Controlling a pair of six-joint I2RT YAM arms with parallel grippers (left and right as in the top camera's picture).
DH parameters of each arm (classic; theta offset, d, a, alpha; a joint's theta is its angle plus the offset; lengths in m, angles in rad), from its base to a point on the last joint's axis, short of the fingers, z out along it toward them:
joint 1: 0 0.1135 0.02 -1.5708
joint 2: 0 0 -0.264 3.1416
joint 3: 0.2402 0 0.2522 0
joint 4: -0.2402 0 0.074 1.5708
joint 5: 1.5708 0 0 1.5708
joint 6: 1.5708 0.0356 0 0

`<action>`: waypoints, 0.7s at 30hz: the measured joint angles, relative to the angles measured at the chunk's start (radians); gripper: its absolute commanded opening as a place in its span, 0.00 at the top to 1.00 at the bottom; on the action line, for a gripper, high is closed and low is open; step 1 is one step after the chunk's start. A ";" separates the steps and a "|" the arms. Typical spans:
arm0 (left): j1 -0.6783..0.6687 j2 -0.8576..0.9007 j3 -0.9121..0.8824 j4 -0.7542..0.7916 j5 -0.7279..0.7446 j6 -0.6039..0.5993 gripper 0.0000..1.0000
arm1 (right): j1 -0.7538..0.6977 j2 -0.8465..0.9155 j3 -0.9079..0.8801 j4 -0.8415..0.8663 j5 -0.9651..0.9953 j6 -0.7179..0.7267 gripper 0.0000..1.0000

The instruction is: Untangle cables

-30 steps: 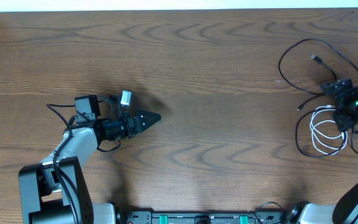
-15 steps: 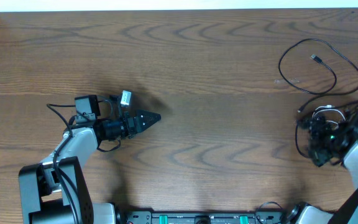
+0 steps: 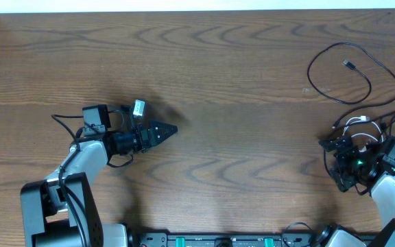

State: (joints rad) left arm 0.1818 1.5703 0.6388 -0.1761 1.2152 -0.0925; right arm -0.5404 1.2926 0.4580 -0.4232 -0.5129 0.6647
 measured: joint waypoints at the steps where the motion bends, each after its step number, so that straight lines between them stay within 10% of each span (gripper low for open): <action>1: 0.000 0.000 0.000 0.000 0.000 0.000 0.00 | 0.000 0.000 0.000 0.000 -0.003 0.000 0.01; 21: 0.000 0.000 0.000 0.000 0.000 0.000 0.00 | 0.003 -0.087 -0.040 0.012 0.044 0.000 0.01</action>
State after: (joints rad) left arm 0.1818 1.5707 0.6388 -0.1761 1.2152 -0.0925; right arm -0.5377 1.2060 0.4175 -0.4110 -0.4686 0.6651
